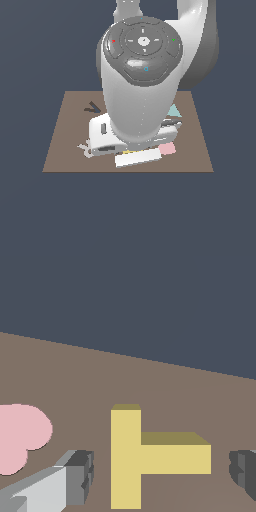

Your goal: Insert a designated object into the corresponding slot on a board.

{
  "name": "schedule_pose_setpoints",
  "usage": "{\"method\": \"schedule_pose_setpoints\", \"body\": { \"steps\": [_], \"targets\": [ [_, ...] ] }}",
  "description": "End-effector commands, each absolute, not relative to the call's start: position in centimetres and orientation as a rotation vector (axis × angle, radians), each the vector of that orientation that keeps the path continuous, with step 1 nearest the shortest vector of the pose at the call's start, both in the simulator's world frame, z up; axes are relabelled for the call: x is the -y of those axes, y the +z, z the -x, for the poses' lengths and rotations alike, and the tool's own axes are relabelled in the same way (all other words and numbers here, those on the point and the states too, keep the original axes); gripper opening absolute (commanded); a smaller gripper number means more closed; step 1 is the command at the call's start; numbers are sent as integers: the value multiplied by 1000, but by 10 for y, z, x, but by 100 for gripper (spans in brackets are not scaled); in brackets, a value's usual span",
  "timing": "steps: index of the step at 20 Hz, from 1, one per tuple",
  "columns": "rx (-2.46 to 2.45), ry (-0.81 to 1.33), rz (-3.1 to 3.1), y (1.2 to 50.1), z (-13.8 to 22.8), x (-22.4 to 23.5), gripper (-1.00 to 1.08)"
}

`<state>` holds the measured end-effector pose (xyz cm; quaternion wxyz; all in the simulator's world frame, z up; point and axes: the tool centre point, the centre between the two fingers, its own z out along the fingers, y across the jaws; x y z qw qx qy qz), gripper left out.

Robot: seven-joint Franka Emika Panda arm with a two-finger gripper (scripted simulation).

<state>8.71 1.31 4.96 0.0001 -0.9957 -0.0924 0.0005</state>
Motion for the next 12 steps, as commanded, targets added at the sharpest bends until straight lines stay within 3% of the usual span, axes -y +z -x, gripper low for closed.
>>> {"method": "schedule_pose_setpoints", "body": {
  "steps": [1, 12],
  "targets": [
    [292, 0, 3128, 50, -88, -13, 100],
    [292, 0, 3128, 30, -88, -13, 100]
  ]
}}
